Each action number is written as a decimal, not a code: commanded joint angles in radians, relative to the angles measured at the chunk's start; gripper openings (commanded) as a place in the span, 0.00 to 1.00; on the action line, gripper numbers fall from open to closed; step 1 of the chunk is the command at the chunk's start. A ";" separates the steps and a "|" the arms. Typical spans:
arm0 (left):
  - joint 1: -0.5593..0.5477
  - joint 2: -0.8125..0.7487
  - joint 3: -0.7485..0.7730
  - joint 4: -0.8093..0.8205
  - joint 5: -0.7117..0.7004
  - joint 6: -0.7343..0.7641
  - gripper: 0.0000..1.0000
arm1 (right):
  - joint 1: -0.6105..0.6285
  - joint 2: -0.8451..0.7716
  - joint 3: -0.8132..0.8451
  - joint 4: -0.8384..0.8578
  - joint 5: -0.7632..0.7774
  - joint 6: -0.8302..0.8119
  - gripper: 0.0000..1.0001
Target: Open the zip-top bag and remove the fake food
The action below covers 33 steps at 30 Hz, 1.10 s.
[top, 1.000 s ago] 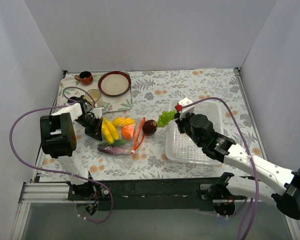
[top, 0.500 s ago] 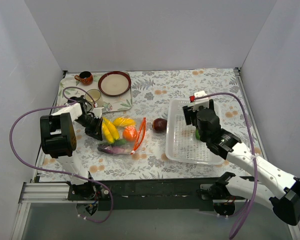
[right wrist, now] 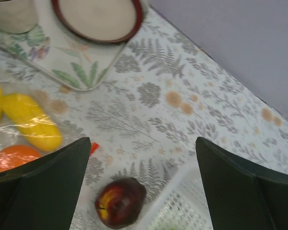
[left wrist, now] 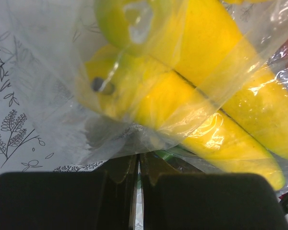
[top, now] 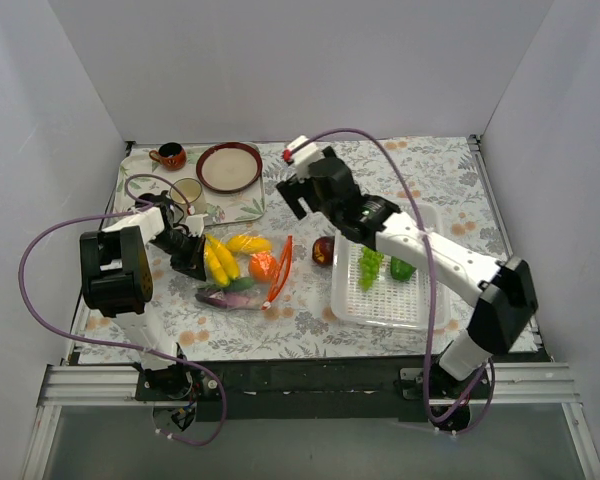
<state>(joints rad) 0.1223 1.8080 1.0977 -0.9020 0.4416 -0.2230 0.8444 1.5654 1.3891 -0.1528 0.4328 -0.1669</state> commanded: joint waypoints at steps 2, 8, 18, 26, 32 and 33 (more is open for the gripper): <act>-0.003 -0.001 -0.047 0.094 -0.021 0.014 0.00 | 0.074 0.253 0.148 -0.111 -0.134 -0.001 0.99; -0.001 0.005 -0.047 0.100 -0.020 0.020 0.00 | 0.076 0.199 -0.055 -0.122 -0.190 0.141 0.99; -0.003 0.027 -0.030 0.100 -0.001 0.019 0.00 | 0.076 -0.010 -0.320 -0.142 -0.178 0.251 0.98; -0.001 0.022 -0.041 0.098 0.006 0.024 0.00 | 0.076 -0.028 -0.345 -0.178 -0.080 0.259 0.99; -0.003 0.024 -0.050 0.103 0.022 0.024 0.00 | 0.061 0.036 -0.283 -0.180 -0.011 0.195 0.99; -0.003 0.022 -0.053 0.104 0.020 0.024 0.00 | 0.056 0.047 -0.269 -0.171 -0.006 0.185 0.99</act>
<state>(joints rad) 0.1234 1.8046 1.0809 -0.8791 0.4904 -0.2249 0.9195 1.5700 1.0489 -0.3233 0.3599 0.0647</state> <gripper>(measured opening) 0.010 0.985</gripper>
